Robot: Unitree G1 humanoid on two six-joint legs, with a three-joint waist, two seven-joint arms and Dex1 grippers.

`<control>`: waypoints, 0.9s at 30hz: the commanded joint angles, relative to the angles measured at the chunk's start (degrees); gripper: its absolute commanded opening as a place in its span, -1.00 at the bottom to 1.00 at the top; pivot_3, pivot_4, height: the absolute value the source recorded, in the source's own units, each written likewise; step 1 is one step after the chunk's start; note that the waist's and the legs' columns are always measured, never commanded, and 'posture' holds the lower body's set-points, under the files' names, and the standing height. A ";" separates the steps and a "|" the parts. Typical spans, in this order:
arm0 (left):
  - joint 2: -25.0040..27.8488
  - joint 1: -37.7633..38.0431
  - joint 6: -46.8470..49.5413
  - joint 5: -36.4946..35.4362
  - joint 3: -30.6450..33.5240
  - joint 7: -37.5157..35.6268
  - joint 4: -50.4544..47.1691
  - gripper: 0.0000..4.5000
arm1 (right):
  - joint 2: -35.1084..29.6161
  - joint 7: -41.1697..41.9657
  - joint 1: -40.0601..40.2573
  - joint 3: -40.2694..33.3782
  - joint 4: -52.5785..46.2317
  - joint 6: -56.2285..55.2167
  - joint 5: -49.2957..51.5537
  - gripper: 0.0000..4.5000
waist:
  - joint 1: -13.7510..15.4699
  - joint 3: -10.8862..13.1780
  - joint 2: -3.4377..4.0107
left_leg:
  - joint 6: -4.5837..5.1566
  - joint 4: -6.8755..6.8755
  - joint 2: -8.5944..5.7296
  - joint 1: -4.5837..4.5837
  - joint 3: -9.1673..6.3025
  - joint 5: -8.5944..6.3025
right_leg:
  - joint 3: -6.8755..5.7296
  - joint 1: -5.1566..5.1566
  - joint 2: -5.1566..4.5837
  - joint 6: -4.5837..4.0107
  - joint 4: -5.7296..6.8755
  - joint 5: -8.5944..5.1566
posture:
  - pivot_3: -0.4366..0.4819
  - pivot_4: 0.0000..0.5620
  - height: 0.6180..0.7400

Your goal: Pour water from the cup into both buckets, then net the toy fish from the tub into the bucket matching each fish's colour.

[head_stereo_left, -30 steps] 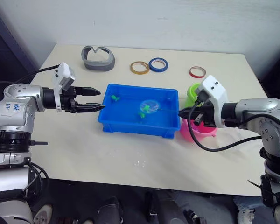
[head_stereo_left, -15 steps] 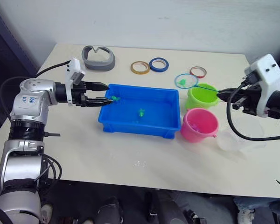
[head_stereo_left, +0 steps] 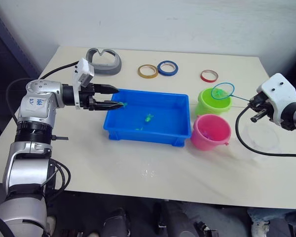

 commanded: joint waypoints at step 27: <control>-0.42 -1.33 -1.74 0.28 0.50 -0.50 0.19 0.60 | -12.78 -4.67 7.88 6.73 -1.92 -44.76 -47.30 -1.00 | -0.04 0.01 0.02 | -0.03 0.11 0.01 0.02 0.05 0.02 | 0.00 0.00 0.01 0.00 0.10 0.00 | -0.05 -0.47 0.22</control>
